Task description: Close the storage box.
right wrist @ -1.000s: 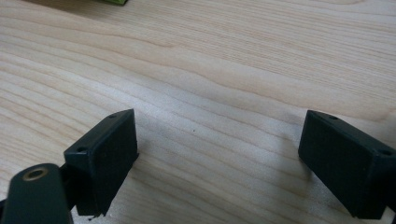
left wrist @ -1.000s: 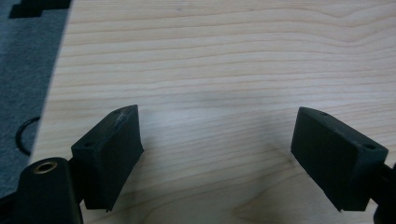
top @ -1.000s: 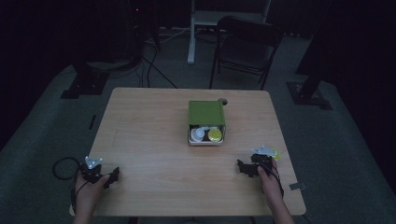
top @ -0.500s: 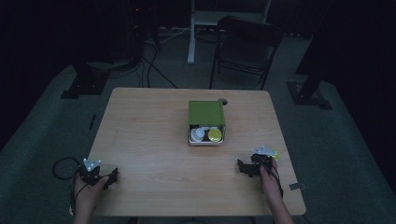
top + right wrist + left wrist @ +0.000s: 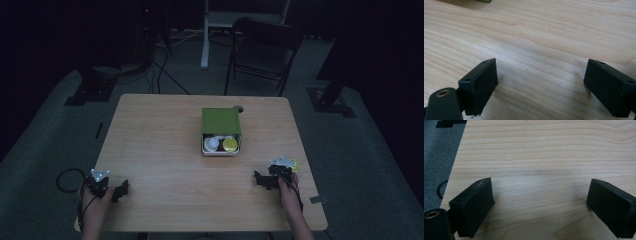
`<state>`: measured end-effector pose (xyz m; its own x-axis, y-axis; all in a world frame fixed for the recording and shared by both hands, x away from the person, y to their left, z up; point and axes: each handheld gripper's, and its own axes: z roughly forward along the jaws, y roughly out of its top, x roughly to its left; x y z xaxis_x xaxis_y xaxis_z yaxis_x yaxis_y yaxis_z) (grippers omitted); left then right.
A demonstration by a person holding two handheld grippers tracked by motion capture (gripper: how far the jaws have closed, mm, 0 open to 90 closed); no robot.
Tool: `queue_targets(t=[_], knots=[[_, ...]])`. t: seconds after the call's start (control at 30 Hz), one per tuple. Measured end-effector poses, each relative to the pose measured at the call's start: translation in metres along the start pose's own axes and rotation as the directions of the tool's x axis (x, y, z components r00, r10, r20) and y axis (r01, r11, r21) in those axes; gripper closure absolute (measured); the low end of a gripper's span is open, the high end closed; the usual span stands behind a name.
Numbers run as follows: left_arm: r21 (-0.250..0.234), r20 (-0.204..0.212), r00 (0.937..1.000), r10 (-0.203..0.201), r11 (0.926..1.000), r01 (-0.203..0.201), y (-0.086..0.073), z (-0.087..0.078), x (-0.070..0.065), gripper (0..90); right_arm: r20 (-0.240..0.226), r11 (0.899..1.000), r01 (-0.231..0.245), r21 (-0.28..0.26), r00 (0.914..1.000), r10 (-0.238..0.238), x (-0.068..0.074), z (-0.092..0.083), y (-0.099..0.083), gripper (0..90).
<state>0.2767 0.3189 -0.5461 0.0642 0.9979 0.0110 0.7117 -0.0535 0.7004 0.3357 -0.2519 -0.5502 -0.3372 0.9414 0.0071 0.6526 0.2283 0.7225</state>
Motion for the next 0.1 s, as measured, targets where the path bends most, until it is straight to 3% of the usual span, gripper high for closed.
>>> queue_targets(t=[0.1], knots=[[0.003, -0.001, 1.0000, 0.000, 1.0000, 0.000, 0.0001, -0.0001, 0.0001, 6.9, 0.000, 1.000, 0.000, 0.000, 1.0000, 0.000, 0.0000, 0.0000, 0.0000, 11.2]])
